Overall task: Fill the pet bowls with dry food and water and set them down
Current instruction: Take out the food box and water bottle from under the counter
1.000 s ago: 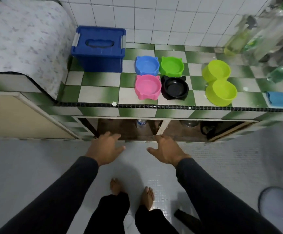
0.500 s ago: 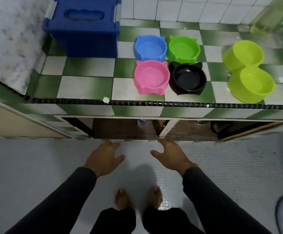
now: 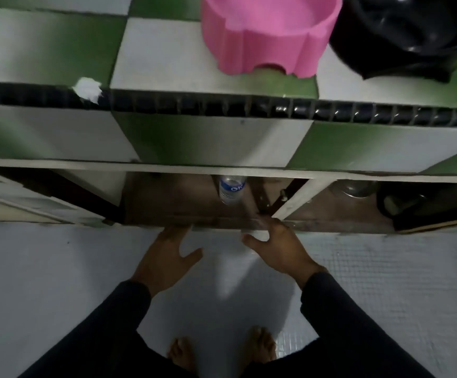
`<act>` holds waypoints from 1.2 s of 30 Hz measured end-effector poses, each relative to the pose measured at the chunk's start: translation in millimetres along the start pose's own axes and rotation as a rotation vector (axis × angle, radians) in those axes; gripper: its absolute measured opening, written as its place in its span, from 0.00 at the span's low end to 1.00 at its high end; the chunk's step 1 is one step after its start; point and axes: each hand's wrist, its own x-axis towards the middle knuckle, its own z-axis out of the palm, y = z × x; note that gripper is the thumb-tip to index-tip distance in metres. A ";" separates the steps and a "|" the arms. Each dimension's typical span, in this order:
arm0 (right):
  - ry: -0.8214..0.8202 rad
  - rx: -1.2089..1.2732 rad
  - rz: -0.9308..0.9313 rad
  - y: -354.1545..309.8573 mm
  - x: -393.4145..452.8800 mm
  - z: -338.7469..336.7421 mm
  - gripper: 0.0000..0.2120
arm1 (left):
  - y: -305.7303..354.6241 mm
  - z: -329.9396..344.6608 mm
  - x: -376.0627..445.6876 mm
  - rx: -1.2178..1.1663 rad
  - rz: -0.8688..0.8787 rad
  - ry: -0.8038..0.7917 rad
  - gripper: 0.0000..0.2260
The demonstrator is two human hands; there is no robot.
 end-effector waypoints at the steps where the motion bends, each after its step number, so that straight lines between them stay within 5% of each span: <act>1: 0.006 0.017 -0.006 6.9 9.3 4.6 0.26 | -8.5 9.5 9.7 -0.009 0.016 0.015 0.38; 12: 0.156 0.141 -0.195 40.2 102.9 32.2 0.44 | -73.4 89.3 108.9 -0.213 0.117 0.096 0.50; 16: 0.220 0.165 -0.260 29.9 130.6 34.6 0.33 | -82.9 104.8 134.3 -0.267 0.131 0.107 0.52; 22: 0.233 0.247 -0.257 22.3 175.0 31.2 0.42 | -80.5 114.3 162.8 -0.384 0.097 0.086 0.54; 27: 0.168 0.343 -0.228 20.0 212.2 32.1 0.25 | -83.8 125.1 195.6 -0.468 0.097 0.071 0.60; 36: 0.118 0.382 -0.209 32.2 249.9 38.2 0.37 | -67.5 152.5 254.9 -0.588 0.233 0.156 0.56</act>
